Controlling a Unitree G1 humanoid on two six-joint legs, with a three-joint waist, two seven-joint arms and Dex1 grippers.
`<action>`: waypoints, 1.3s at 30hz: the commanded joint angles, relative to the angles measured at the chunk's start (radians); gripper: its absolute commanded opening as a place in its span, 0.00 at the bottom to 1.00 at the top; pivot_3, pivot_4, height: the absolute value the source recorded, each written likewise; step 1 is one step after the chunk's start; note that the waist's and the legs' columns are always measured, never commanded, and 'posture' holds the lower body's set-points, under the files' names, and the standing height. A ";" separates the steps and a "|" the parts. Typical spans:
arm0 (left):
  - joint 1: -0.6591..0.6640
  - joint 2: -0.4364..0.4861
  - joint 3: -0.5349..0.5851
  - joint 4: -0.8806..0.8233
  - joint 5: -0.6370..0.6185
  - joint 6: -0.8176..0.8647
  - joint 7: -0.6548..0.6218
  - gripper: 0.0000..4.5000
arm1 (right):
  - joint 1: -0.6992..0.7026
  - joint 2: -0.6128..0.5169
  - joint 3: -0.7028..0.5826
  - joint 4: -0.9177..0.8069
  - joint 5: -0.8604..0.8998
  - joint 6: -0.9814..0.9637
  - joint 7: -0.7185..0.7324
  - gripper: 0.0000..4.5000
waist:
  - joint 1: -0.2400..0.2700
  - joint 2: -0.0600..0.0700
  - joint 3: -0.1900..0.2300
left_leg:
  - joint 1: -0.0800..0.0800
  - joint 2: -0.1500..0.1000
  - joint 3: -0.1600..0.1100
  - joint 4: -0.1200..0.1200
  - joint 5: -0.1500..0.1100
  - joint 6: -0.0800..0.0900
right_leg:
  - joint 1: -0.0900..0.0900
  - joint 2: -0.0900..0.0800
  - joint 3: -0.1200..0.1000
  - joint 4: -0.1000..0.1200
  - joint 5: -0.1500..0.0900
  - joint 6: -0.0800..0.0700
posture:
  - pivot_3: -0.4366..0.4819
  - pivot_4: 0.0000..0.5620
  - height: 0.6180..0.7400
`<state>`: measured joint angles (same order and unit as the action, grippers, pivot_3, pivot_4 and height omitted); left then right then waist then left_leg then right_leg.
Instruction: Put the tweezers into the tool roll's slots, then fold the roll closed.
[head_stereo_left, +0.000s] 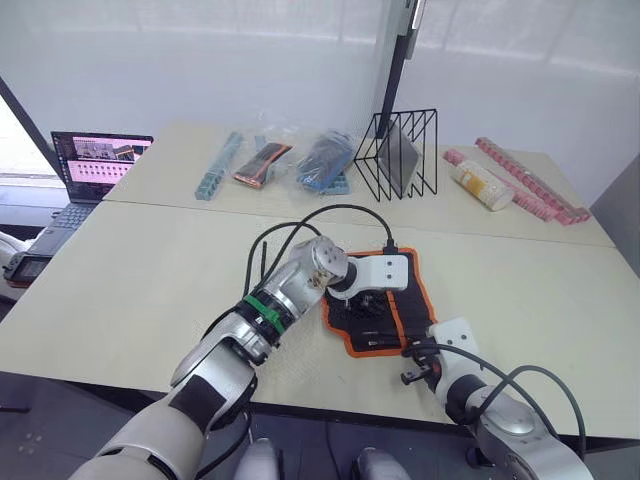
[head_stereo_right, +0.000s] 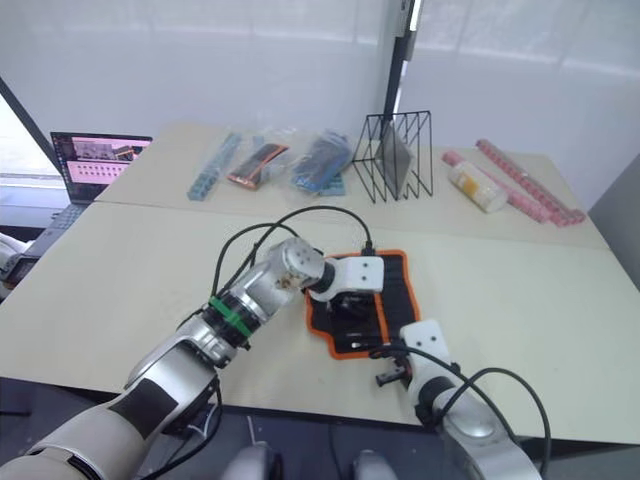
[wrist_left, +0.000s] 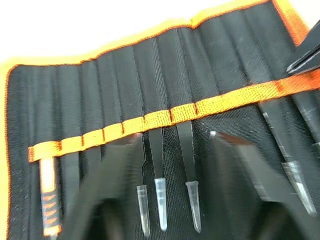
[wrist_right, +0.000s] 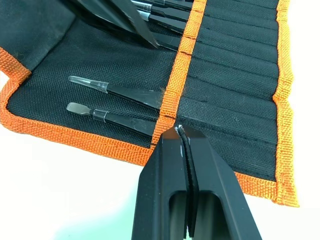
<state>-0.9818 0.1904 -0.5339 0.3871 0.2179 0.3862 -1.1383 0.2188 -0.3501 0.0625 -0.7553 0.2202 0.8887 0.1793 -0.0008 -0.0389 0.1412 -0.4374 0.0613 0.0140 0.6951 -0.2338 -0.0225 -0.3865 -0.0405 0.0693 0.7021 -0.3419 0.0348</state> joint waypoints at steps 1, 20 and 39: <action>0.009 0.077 0.095 -0.193 -0.086 0.128 -0.067 0.91 | 0.027 -0.018 0.004 0.056 0.006 0.064 0.017 0.00 | -0.004 0.001 0.000 | 0.000 0.000 0.000 0.000 0.000 0.000 | 0.000 0.000 0.000 0.000 0.000 0.000 | 0.48 0.27 0.54; 0.834 0.453 0.880 -0.670 -0.429 0.169 0.175 0.99 | 0.009 -0.086 -0.111 0.047 0.031 -0.052 0.125 0.00 | -0.003 0.005 -0.002 | 0.001 0.001 -0.001 0.000 0.000 0.000 | 0.001 -0.001 0.000 0.001 0.000 0.000 | 0.48 0.27 0.54; 1.351 0.346 1.207 -0.842 -0.601 0.078 0.346 0.99 | -0.107 -0.063 -0.051 0.228 0.013 -0.321 0.238 0.00 | -0.011 0.005 0.000 | 0.005 0.004 0.004 -0.002 0.001 -0.001 | 0.000 -0.001 0.000 0.000 -0.001 -0.003 | 0.48 0.27 0.54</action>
<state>0.3619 0.5391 0.6519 -0.4170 -0.3589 0.4890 -0.8069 0.1228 -0.4155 0.0008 -0.5326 0.2489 0.5952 0.4305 -0.0122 -0.0336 0.1409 -0.4325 0.0655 0.0177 0.6927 -0.2326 -0.0234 -0.3866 -0.0417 0.0690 0.7025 -0.3427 0.0320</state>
